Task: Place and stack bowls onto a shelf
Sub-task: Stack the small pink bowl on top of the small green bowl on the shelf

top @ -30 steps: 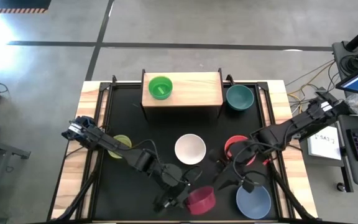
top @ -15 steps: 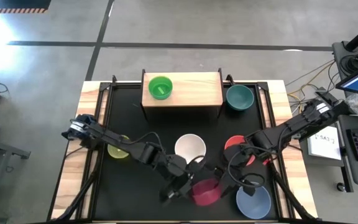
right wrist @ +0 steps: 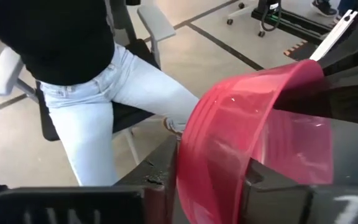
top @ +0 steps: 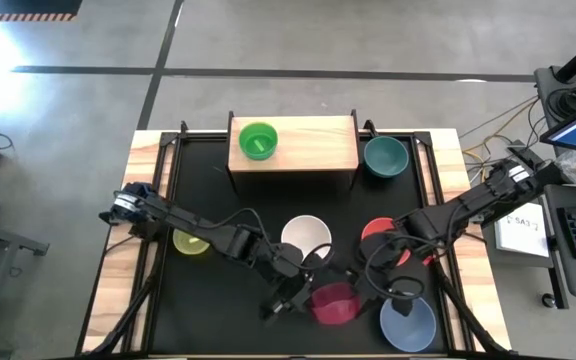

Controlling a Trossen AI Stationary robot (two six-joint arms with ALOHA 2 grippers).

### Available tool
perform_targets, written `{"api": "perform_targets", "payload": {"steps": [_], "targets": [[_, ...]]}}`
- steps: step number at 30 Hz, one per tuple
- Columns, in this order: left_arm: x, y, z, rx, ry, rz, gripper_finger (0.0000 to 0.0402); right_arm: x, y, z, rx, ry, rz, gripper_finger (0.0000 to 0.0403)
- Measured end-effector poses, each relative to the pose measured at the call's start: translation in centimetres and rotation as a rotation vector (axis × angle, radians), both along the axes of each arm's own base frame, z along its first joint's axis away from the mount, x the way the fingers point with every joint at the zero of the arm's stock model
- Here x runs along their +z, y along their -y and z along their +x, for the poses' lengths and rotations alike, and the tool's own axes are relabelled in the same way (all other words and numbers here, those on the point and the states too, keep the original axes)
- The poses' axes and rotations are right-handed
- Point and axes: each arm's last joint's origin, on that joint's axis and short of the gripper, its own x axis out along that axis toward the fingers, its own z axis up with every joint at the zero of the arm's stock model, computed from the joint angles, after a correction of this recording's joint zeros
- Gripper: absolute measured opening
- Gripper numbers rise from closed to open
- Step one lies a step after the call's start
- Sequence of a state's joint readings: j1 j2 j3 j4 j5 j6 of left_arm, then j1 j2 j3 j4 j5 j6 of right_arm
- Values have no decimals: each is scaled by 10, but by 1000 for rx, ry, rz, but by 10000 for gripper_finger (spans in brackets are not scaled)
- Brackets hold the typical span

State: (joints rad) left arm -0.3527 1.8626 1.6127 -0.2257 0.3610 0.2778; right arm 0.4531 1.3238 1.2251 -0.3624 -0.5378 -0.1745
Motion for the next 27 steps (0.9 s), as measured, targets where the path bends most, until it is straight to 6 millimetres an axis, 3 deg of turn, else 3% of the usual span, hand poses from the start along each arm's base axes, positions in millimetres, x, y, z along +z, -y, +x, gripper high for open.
{"api": "perform_targets", "payload": {"steps": [7, 20, 27], "targets": [[3, 0, 2, 46, 4, -40, 8, 0, -1, -2, 24, -32, 29, 37], [17, -1, 4, 110, -5, -101, 104, -1, -1, -1, 3, -84, 53, 32], [29, -4, 6, 175, 90, 1, 125, -1, -2, -3, 14, -156, 94, 29]]}}
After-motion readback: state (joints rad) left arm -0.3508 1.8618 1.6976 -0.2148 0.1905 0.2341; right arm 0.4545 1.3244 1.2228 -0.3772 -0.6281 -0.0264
